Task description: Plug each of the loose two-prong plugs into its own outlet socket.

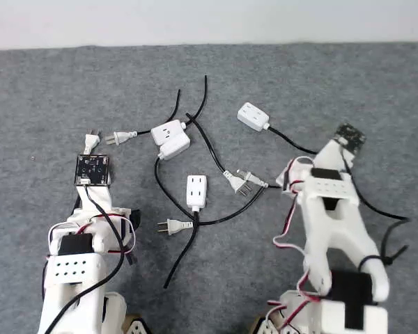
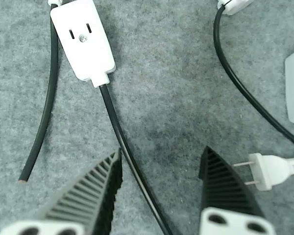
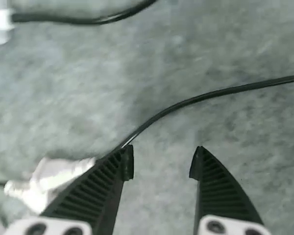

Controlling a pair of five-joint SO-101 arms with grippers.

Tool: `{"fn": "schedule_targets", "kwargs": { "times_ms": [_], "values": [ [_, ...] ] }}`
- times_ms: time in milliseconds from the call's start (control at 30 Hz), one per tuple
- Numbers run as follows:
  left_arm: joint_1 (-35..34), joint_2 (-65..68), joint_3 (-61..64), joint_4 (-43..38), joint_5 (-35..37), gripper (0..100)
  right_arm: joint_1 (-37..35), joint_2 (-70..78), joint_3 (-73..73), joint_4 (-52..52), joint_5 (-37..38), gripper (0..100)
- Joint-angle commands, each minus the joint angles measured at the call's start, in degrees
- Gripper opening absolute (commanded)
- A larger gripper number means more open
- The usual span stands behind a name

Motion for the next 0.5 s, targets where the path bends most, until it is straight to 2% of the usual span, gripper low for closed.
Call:
{"fn": "schedule_targets", "kwargs": {
  "times_ms": [0, 167, 267, 367, 467],
  "values": [
    [-0.09, -0.97, -0.31, -1.14, -0.53, 24, 1.98, 3.74, -6.42, -0.84, -0.7, 18.7],
    [-0.09, -0.97, -0.31, -0.97, -0.53, 24, 2.33, 12.18, -14.24, 3.03, -0.53, 18.7],
    [-0.09, -0.97, -0.31, -0.88, -0.53, 24, 2.33, 13.76, -18.29, 7.96, -0.62, 18.7],
    [-0.09, -0.97, -0.31, -0.79, -0.53, 24, 2.33, 14.02, -18.46, 8.13, -0.62, 18.6],
    [-0.09, -0.97, -0.31, -0.79, -0.53, 24, 2.33, 14.02, -18.37, 8.04, -0.62, 12.1]
  ]
}}
